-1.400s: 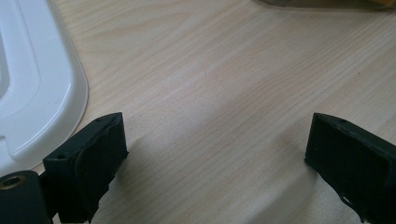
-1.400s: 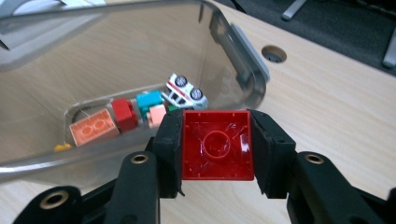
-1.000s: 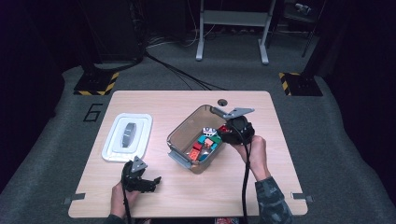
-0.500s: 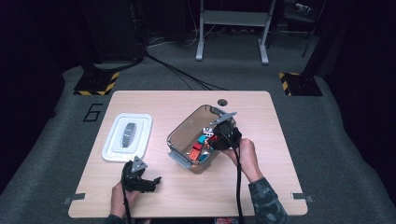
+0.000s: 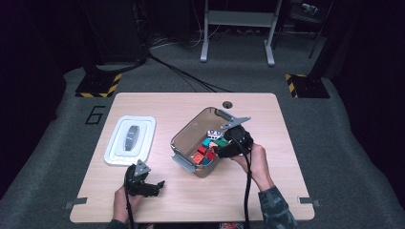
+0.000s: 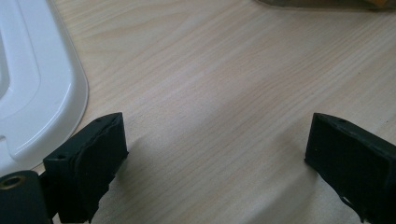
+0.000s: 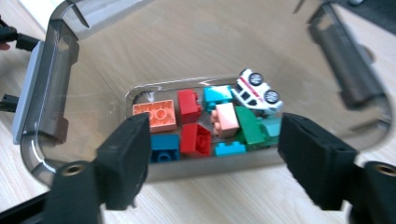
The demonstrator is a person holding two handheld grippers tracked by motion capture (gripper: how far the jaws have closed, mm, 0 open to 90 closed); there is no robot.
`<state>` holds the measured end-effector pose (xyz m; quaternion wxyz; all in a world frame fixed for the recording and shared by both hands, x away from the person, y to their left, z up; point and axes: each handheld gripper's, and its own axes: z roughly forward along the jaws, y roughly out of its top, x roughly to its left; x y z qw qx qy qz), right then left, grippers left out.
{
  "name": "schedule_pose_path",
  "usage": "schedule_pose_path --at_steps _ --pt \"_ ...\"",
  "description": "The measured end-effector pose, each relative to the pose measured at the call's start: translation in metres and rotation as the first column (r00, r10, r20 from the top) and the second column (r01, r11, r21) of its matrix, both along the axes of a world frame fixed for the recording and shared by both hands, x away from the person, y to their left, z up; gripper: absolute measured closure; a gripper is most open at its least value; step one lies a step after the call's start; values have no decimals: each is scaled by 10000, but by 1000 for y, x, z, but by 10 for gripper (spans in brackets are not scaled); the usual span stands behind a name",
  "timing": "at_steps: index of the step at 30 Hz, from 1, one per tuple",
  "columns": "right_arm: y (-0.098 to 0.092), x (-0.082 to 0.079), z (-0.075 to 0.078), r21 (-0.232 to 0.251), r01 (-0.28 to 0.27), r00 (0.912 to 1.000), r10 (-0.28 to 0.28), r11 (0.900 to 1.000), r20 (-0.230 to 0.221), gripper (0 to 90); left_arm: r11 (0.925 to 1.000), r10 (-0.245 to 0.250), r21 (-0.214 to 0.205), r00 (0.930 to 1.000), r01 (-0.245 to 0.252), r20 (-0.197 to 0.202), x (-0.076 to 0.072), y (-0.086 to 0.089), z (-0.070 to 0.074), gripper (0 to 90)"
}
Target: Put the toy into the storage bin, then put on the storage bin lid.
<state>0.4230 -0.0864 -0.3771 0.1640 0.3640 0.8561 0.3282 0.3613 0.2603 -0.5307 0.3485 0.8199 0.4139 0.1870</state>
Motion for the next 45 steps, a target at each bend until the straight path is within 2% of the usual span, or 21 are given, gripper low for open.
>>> schedule_pose_path --at_steps 2,4,7,9,13,22,24,27,31,34,35,37,40,41,42,45 --pt "-8 -4 3 110 -31 9999 29 9999 165 197 10000 -3 5 10000 3 1 0 0 0 54" --pt "-15 -10 5 292 226 9993 -235 9993 300 162 10000 -2 4 10000 2 -5 0 0 0 54" --pt "-28 -18 6 493 280 9987 -301 9984 420 143 10000 -2 5 10000 2 -9 0 0 0 53" --pt "-36 -23 4 670 336 9984 -366 9972 435 138 10000 -6 4 10000 6 -9 0 0 0 53" --pt "-51 -31 -5 699 578 9973 -607 9959 408 101 10000 -11 10 10000 11 -13 0 0 0 53" --pt "-83 -41 -44 781 1231 9924 -1229 9893 -64 27 10000 3 -17 10000 -4 -21 0 0 0 53" --pt "-90 -45 -55 981 1513 9885 -1511 9836 -96 23 10000 -8 6 10000 8 -13 0 0 0 53" --pt "-96 -47 -72 984 1820 9832 -1822 9784 -78 11 10000 -1 2 10000 1 -8 0 0 0 53" --pt "-102 -48 -92 847 2117 9773 -2108 9737 -189 0 10000 19 -47 10000 -19 -39 0 0 0 54" --pt "-104 -47 -109 727 2464 9691 -2448 9664 -300 0 10000 -18 -65 10000 17 -95 0 0 0 54" --pt "-106 -45 -114 587 2474 9689 -2464 9671 -233 0 10000 -10 -73 9999 9 -106 0 0 0 54" --pt "-106 -42 -125 521 2755 9611 -2742 9599 -321 0 9999 -100 4 9998 101 -166 0 1 1 54" --pt "-110 -38 -136 425 2861 9580 -2848 9573 -330 0 9998 -171 47 9998 171 -140 1 2 1 54" --pt "-110 -38 -138 414 3016 9530 -2999 9525 -427 1 9999 -162 51 9998 162 -136 1 2 1 55" --pt "-112 -37 -140 374 2971 9547 -2961 9541 -292 6 9999 -155 28 9998 156 -142 1 2 1 55" --pt "-114 -36 -147 244 3133 9497 -3131 9494 -98 6 9999 -133 68 9999 133 -39 1 2 1 55"
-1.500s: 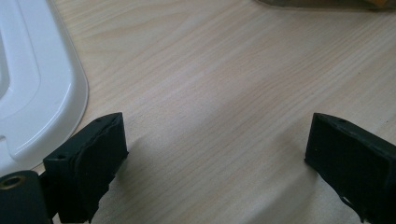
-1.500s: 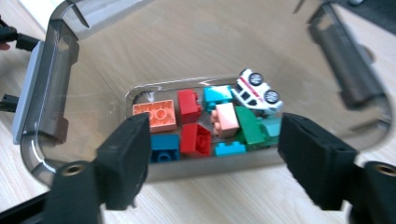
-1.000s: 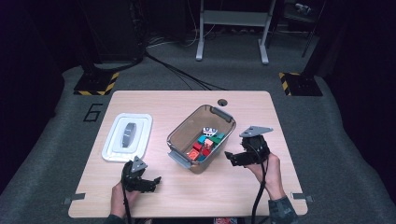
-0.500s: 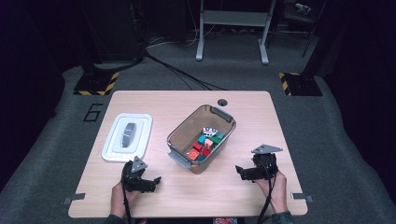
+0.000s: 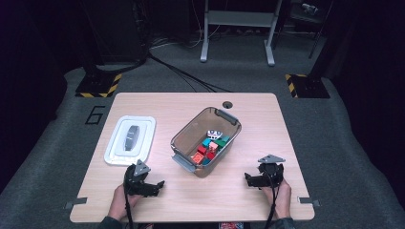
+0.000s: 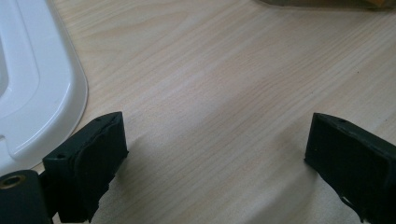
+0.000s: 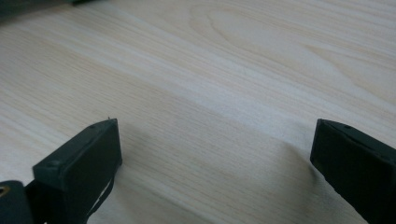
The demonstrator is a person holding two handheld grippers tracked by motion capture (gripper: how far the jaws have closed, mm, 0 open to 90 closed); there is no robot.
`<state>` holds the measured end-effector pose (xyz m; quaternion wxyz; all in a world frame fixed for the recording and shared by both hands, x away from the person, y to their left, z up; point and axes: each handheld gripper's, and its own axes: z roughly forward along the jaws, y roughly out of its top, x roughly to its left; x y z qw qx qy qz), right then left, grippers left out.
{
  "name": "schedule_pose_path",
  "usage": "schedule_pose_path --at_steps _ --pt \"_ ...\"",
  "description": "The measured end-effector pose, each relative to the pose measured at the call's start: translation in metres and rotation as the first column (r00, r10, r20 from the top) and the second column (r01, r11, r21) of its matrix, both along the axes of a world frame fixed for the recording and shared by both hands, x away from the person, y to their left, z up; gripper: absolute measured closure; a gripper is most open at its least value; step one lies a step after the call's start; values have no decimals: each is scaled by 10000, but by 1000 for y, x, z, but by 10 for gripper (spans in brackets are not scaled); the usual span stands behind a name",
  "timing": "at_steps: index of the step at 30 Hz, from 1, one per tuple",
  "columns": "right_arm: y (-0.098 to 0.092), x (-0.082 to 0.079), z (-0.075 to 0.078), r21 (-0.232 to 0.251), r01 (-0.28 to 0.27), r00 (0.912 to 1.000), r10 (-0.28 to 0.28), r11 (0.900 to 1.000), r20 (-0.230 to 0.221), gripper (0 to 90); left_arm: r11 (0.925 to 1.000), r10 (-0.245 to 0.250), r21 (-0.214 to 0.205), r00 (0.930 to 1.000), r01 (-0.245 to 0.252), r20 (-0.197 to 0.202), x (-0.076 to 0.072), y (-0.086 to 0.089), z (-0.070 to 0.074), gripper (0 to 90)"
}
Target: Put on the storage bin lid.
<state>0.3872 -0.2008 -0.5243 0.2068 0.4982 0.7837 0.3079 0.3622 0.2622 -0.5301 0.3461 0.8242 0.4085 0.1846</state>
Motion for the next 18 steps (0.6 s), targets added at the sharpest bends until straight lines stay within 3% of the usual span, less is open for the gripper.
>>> schedule_pose_path --at_steps 5,8,11,15,18 --pt "-6 0 -4 372 303 9994 -310 9988 184 0 10000 52 -84 10000 -53 -25 0 0 0 55" --pt "-7 2 -5 387 137 9996 -147 9992 257 0 9998 -9 221 9996 15 -274 1 5 3 55" --pt "-9 4 -5 353 -47 9996 37 9994 289 0 9992 298 288 9992 -290 -281 4 10 6 58" --pt "-8 3 -5 343 -42 9996 33 9994 272 0 9973 731 -34 9969 -732 -274 9 22 14 50" --pt "-8 2 -5 359 7 9997 -16 9994 255 0 9921 1142 -500 9931 -1153 -253 15 37 24 48"
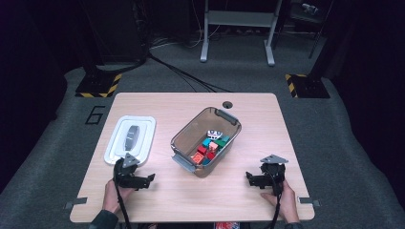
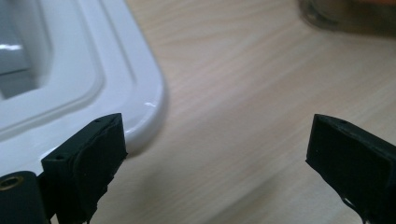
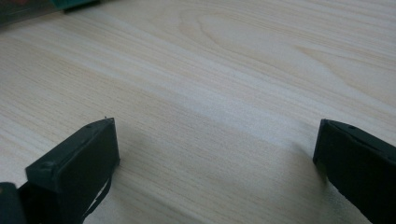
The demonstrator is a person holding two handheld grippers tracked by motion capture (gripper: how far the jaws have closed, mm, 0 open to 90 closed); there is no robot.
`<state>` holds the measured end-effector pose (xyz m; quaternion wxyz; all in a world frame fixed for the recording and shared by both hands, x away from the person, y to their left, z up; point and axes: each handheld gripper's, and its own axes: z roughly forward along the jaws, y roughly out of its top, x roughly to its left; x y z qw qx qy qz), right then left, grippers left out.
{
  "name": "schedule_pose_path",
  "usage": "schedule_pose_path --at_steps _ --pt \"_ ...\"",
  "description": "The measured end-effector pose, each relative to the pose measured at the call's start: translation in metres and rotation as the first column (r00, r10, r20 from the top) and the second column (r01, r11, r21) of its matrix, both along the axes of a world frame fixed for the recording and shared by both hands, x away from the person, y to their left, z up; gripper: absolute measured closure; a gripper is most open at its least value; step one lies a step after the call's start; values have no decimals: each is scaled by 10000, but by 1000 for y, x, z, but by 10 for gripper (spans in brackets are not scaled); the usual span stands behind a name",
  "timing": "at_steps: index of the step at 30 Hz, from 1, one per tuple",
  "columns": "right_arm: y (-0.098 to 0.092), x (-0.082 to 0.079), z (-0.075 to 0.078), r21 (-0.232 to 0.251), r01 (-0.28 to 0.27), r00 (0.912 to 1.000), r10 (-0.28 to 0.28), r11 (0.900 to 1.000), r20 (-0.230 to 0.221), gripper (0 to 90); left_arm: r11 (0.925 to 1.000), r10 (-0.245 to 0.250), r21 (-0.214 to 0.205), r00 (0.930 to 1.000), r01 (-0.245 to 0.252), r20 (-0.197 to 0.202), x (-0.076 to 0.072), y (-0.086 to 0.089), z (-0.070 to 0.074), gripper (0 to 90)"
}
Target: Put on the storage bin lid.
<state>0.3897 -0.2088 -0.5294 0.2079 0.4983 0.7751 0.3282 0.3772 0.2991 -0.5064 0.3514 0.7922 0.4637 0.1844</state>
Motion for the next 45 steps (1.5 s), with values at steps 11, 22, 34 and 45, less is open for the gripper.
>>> schedule_pose_path --at_steps 11,22,34,45 --pt "-1 0 0 -77 -102 9999 103 9999 61 0 9883 1469 -443 9888 -1458 245 36 48 24 50" --pt "-2 1 0 -85 -178 9998 179 9998 40 0 9781 2075 -83 9776 -2079 -356 73 64 21 39" --pt "-2 1 0 -79 -216 9998 216 9997 25 0 9758 2183 73 9725 -2184 -810 102 63 12 154" --pt "-2 1 0 -76 -223 9997 223 9997 24 0 9620 2724 139 9621 -2726 157 114 50 20 321"
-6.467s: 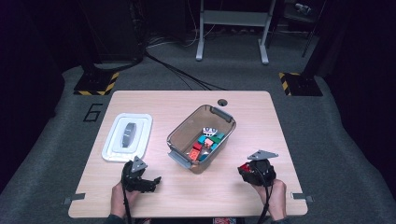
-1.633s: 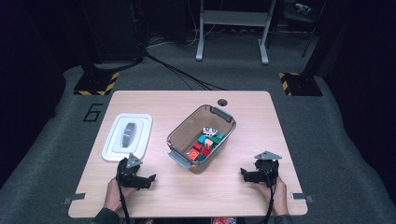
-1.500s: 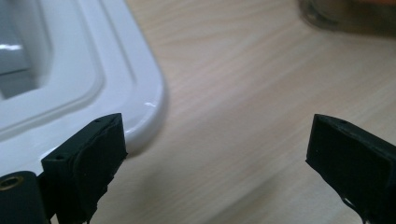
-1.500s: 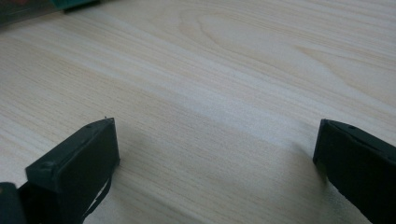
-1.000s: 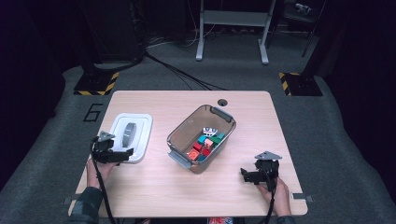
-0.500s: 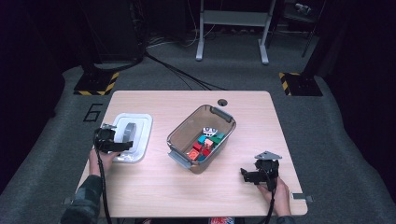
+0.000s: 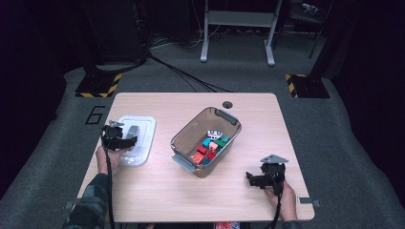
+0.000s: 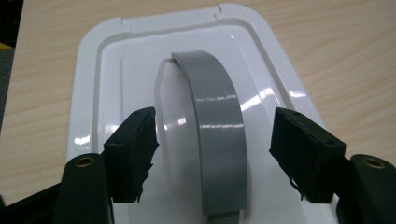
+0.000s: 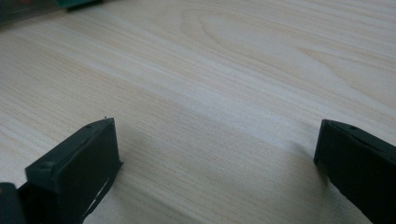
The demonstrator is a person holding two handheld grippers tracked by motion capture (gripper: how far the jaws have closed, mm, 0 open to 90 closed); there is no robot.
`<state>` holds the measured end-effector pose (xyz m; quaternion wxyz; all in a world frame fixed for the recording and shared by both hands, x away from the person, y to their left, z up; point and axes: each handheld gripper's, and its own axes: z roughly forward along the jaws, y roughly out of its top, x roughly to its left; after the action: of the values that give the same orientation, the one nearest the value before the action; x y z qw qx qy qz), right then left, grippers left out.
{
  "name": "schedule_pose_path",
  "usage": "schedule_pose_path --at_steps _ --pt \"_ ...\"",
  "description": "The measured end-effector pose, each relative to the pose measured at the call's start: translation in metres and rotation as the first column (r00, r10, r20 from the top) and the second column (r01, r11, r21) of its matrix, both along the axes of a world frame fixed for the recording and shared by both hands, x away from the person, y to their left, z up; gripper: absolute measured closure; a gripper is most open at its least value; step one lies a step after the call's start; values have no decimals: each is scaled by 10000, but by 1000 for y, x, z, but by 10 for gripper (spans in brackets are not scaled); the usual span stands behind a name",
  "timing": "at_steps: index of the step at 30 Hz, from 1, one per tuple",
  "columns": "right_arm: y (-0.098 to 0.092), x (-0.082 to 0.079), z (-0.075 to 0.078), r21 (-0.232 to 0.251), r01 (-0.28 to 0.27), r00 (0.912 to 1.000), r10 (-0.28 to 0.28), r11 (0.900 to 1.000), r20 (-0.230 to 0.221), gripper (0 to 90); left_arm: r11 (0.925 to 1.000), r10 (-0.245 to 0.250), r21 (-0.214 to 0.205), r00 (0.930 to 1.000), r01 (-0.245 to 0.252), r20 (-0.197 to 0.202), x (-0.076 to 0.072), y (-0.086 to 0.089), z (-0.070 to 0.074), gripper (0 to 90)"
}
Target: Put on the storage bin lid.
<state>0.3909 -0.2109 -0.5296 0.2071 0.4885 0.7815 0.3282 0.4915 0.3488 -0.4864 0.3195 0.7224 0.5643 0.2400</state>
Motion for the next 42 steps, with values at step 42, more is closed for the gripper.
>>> schedule_pose_path --at_steps 42 --pt "-1 0 0 -19 -80 10000 80 10000 22 0 9937 -916 -561 9914 971 929 -22 1 63 674"
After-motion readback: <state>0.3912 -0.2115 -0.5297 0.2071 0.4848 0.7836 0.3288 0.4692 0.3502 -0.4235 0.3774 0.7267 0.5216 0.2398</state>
